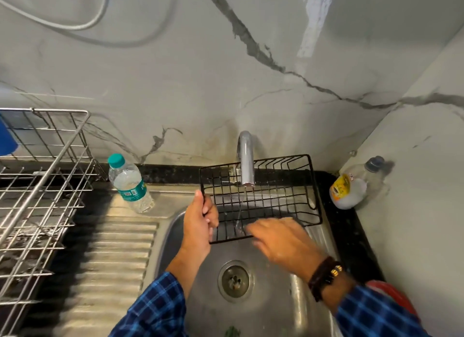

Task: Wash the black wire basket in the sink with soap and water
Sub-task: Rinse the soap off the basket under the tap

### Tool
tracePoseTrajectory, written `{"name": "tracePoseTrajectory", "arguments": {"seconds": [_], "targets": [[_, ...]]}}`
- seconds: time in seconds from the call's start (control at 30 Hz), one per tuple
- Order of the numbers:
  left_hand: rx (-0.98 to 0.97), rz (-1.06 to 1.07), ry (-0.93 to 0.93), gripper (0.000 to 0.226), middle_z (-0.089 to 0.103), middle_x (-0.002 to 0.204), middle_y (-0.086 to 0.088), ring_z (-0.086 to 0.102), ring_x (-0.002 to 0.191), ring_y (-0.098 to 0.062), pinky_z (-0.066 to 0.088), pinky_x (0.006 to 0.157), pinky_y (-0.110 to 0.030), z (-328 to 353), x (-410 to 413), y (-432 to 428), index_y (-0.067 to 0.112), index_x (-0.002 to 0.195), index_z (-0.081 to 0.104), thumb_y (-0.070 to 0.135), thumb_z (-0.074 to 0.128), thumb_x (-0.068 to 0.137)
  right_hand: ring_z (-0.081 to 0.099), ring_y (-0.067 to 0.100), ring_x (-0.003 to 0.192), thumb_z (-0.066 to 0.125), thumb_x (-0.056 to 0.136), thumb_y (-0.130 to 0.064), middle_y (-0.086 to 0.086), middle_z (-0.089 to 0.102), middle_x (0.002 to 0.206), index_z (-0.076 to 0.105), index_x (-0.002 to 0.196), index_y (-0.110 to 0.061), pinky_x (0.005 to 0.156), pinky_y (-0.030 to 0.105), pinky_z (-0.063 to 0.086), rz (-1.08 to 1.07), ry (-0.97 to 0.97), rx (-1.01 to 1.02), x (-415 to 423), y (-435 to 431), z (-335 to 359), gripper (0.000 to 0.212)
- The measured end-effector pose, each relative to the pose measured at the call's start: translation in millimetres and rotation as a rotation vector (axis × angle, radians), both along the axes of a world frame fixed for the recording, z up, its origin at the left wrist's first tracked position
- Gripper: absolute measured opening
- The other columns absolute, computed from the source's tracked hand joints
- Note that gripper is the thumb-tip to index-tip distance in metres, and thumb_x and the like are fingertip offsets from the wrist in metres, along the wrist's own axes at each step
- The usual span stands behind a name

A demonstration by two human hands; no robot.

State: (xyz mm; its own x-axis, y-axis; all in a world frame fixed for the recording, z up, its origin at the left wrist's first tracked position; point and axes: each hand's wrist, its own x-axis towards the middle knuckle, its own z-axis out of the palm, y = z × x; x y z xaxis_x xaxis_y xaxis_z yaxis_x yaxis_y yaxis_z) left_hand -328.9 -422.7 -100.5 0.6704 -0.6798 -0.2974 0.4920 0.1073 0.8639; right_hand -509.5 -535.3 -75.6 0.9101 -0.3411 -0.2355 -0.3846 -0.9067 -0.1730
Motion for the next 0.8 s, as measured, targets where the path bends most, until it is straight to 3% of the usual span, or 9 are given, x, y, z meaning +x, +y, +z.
{"name": "tracePoseTrajectory", "arguments": {"seconds": [0.1, 0.23, 0.33, 0.4, 0.47, 0.6, 0.73, 0.8], "targets": [[0.011, -0.040, -0.057, 0.053, 0.027, 0.048, 0.007, 0.022, 0.041, -0.008, 0.014, 0.038, -0.024, 1.2, -0.2, 4.4, 0.023, 0.059, 0.037, 0.045, 0.028, 0.106, 0.058, 0.014, 0.120, 0.042, 0.098, -0.012, -0.008, 0.061, 0.134, 0.052, 0.138, -0.034, 0.099, 0.036, 0.049, -0.158, 0.087, -0.047, -31.6, -33.1, -6.6, 0.047], [0.021, -0.094, -0.164, 0.054, 0.027, 0.048, 0.007, 0.019, 0.044, -0.009, 0.016, 0.038, -0.020, 2.9, -7.0, 3.3, 0.022, 0.059, 0.037, 0.049, 0.030, 0.105, 0.058, 0.023, 0.120, 0.050, 0.099, -0.012, 0.004, 0.061, 0.129, 0.050, 0.134, -0.023, 0.098, 0.038, 0.048, -0.218, 0.269, -0.058, -25.5, -9.7, -13.4, 0.037], [0.002, -0.115, -0.262, 0.052, 0.029, 0.052, 0.005, 0.021, 0.047, -0.012, 0.017, 0.041, -0.023, 7.8, -16.8, -1.5, 0.022, 0.061, 0.038, 0.051, 0.030, 0.103, 0.021, 0.038, 0.149, 0.059, 0.093, -0.014, 0.020, 0.039, 0.152, 0.022, 0.155, -0.020, 0.117, 0.065, 0.016, -0.260, 0.293, -0.194, 2.3, 13.9, -16.4, 0.072], [-0.008, -0.088, -0.285, 0.050, 0.029, 0.053, 0.005, 0.022, 0.048, -0.012, 0.019, 0.040, -0.020, 9.7, -16.9, -4.9, 0.021, 0.063, 0.038, 0.048, 0.029, 0.105, 0.008, 0.041, 0.152, 0.054, 0.093, -0.005, 0.027, 0.020, 0.159, 0.010, 0.158, -0.024, 0.119, 0.065, 0.008, -0.209, 0.250, -0.141, 18.7, 18.5, -13.3, 0.081], [-0.028, -0.054, -0.322, 0.048, 0.029, 0.053, 0.006, 0.022, 0.048, -0.011, 0.020, 0.041, -0.019, 10.7, -11.1, -6.9, 0.021, 0.063, 0.038, 0.047, 0.031, 0.104, 0.014, 0.033, 0.153, 0.047, 0.092, 0.007, 0.017, 0.018, 0.164, 0.016, 0.158, -0.030, 0.122, 0.055, 0.016, -0.117, 0.128, -0.022, 25.7, 18.9, -10.0, 0.082], [-0.114, -0.002, -0.284, 0.048, 0.030, 0.052, 0.008, 0.022, 0.047, -0.011, 0.022, 0.046, -0.022, 4.1, 9.4, -2.8, 0.025, 0.059, 0.039, 0.052, 0.036, 0.099, 0.034, 0.010, 0.145, 0.050, 0.084, 0.017, -0.008, 0.039, 0.157, 0.036, 0.152, -0.032, 0.122, 0.033, 0.022, 0.048, -0.195, 0.006, 13.9, 12.2, -12.1, 0.086], [-0.148, -0.011, -0.347, 0.049, 0.032, 0.051, 0.008, 0.025, 0.046, -0.011, 0.024, 0.045, -0.021, -0.3, 11.5, 0.5, 0.025, 0.059, 0.041, 0.053, 0.037, 0.099, 0.065, 0.006, 0.116, 0.084, 0.071, 0.000, -0.010, 0.069, 0.126, 0.067, 0.127, -0.027, 0.102, 0.023, 0.046, 0.063, -0.428, -0.059, -9.5, 7.3, -29.7, 0.065], [-0.149, -0.016, -0.369, 0.048, 0.032, 0.051, 0.008, 0.026, 0.046, -0.011, 0.026, 0.046, -0.020, 0.8, 10.0, -1.8, 0.021, 0.060, 0.040, 0.050, 0.035, 0.099, 0.070, 0.010, 0.104, 0.086, 0.072, -0.007, -0.007, 0.074, 0.114, 0.073, 0.117, -0.022, 0.090, 0.025, 0.055, 0.007, -0.493, -0.107, -12.0, 10.7, -37.2, 0.049]]}}
